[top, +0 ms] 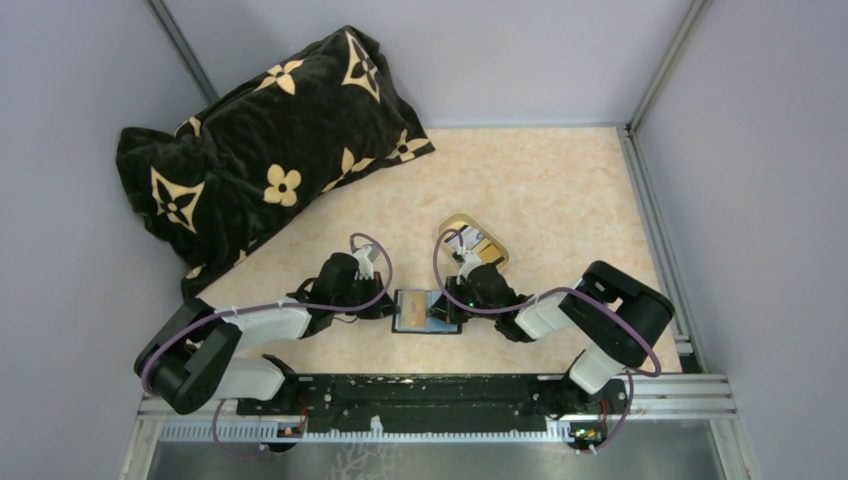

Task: Take the credit cards out of the card holder

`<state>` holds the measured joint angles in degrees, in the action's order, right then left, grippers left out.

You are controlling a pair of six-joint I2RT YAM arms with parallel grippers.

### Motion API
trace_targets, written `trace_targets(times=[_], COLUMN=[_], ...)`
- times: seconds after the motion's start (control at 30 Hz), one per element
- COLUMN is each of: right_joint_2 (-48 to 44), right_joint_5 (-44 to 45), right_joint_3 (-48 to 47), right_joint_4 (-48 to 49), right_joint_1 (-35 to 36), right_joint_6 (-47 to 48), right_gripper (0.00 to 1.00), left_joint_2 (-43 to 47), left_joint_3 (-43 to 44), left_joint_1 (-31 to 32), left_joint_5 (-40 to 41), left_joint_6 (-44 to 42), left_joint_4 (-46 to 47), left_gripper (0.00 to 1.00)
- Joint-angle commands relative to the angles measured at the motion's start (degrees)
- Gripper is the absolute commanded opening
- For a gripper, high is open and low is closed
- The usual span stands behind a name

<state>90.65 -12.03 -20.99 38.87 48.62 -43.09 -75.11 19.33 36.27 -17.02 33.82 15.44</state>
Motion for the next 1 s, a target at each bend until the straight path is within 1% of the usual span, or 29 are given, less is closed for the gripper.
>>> trace_targets(times=[0.0,0.2,0.47,0.6,0.73,0.77,0.9,0.97], right_joint_2=[1.3,1.7,2.0,-1.0,-7.3,-10.2,-19.2,-23.3], right_joint_5=[0.2,-0.3,-0.7,-0.3,2.0,2.9,9.3,10.9], right_joint_3=[0.7,0.6,0.9,1.0,0.6,0.2,-1.7,-2.5], right_joint_4=[-1.7,-1.5,-0.4,-2.5,-9.3,-11.7,-24.8,-29.6], right_joint_1=[0.2,0.2,0.2,0.2,0.2,0.2,-0.2,-1.2], right_joint_6=[0.9,0.8,0.1,0.2,1.7,2.3,5.9,7.7], right_gripper=[0.0,0.0,0.0,0.0,0.0,0.0,0.01,0.02], left_joint_2=[-1.6,-2.1,1.2,0.3,-1.7,-2.2,-3.6,-4.0], left_joint_3=[-1.0,-0.3,2.0,2.4,2.0,1.9,1.9,2.1], left_joint_1=[0.2,0.4,0.8,0.8,0.8,0.8,0.8,0.8], left_joint_5=[-2.3,-6.0,-5.7,-5.3,-5.5,-5.6,-6.1,-6.4], left_joint_6=[0.5,2.5,1.7,1.3,1.5,1.6,1.8,1.8], left_joint_4=[2.8,5.8,2.5,2.4,3.9,4.4,5.8,6.1], left_gripper=[0.03,0.01,0.01,0.01,0.01,0.01,0.01,0.0])
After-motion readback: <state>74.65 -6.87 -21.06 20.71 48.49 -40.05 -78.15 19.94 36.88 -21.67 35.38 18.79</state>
